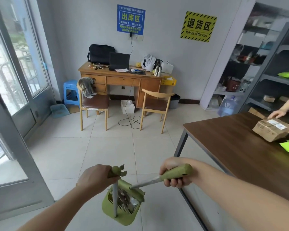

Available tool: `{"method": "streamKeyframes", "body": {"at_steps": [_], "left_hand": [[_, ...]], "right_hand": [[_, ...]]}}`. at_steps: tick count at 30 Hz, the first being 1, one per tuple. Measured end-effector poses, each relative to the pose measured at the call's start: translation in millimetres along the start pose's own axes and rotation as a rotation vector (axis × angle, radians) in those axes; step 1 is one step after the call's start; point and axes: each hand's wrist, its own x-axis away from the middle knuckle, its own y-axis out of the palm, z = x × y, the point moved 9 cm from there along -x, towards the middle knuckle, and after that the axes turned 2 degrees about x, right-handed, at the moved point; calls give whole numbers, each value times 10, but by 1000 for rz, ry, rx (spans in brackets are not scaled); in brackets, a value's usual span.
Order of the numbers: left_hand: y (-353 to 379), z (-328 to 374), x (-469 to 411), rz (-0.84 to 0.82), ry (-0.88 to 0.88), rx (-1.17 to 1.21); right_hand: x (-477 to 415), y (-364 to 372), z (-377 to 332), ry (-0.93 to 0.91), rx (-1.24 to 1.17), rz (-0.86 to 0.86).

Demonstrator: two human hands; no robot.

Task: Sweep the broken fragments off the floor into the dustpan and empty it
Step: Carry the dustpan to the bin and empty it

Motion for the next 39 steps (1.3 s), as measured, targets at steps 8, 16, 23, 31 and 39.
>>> {"method": "streamKeyframes", "body": {"at_steps": [8,16,23,31,39], "left_hand": [[-57,-36,-891,-3,-6,5],[-156,-121,-2072,-29,46,-3],[-363,-134,-3010,-27,97,-26],[-446,20,-3915,-24,133,-47],[-394,395,-4863,-34,132,-52]], "right_hand": [[-405,-576,-506,14,-6,-18],[-797,-1215,-1256,45,-9,-5],[-1068,-1781,-1855,54,-82,7],[-1386,-2408,-2274,38,-159,16],[-1761,-3258,-2574,-2,-154,48]]}}
